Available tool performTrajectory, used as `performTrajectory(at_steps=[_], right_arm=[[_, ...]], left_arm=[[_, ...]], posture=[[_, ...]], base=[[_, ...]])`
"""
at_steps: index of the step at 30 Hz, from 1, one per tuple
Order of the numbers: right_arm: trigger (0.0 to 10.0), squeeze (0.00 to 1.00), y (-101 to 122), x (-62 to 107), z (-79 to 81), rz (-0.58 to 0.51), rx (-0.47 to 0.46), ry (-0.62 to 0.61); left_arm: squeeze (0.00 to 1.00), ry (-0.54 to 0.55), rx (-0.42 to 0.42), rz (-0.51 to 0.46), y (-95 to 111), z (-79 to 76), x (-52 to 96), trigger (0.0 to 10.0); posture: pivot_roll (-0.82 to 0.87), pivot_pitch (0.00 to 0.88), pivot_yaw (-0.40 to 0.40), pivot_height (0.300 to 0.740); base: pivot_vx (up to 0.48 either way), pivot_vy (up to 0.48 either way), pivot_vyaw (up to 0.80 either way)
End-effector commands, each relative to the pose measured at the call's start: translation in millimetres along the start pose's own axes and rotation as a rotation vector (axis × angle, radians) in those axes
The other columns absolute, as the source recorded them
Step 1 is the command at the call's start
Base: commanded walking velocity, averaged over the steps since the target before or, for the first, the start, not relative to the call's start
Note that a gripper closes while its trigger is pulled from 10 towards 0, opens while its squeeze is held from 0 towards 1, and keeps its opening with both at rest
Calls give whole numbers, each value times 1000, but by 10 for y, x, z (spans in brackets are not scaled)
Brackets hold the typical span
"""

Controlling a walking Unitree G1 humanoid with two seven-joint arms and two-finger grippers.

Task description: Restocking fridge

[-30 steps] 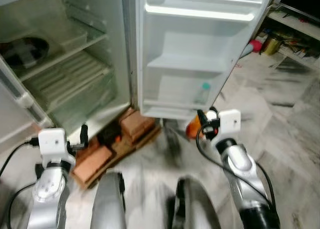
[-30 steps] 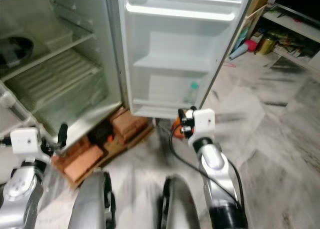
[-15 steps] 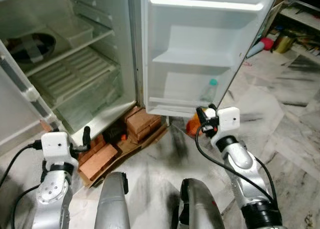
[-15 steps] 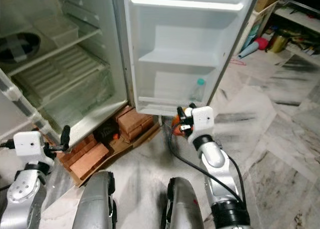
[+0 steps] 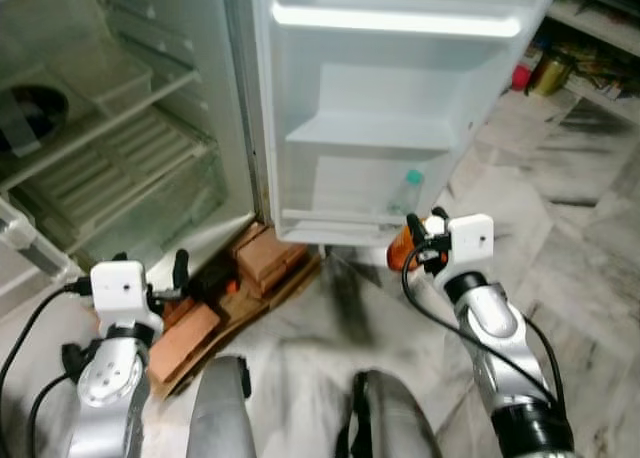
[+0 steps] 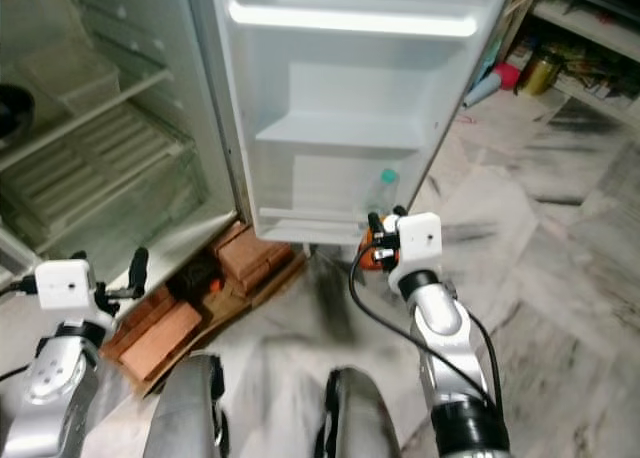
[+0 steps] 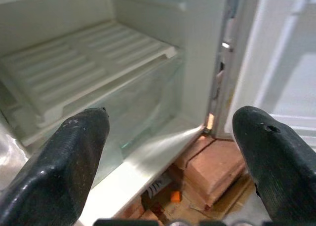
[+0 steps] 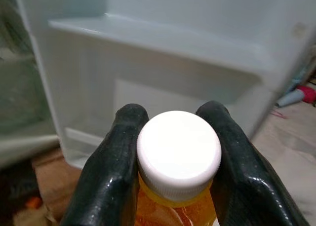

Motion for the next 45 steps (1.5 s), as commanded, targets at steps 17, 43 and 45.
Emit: performTrajectory(at_steps=[17, 43, 45], right_arm=[[10000, 0, 74, -9, 179, -37, 17, 102], [10000, 0, -94, -75, -93, 56, 98, -54], [10000, 0, -127, -80, -97, 71, 98, -62]], left_arm=[[0, -2, 0, 6, -21, -21, 1, 10000], [0, -19, -3, 24, -55, -18, 11, 10000], [0, -16, -3, 25, -56, -1, 13, 10000]], posture=[[50, 126, -75, 633], [60, 129, -81, 633], [68, 127, -87, 628]], base=[[320, 0, 156], [210, 0, 186], [0, 0, 0]])
Point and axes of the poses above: a point about 5 cm out from each wrist's last joint towards the gripper, its own x axis pointing back from the gripper into the wrist, its own y axis along the axis of the wrist's last joint, z = x × y, the point moved 5 cm from there along -x, pointing out of the wrist towards the gripper, and after that the axes turned 3 degrees about -x, right-handed, at the moved point
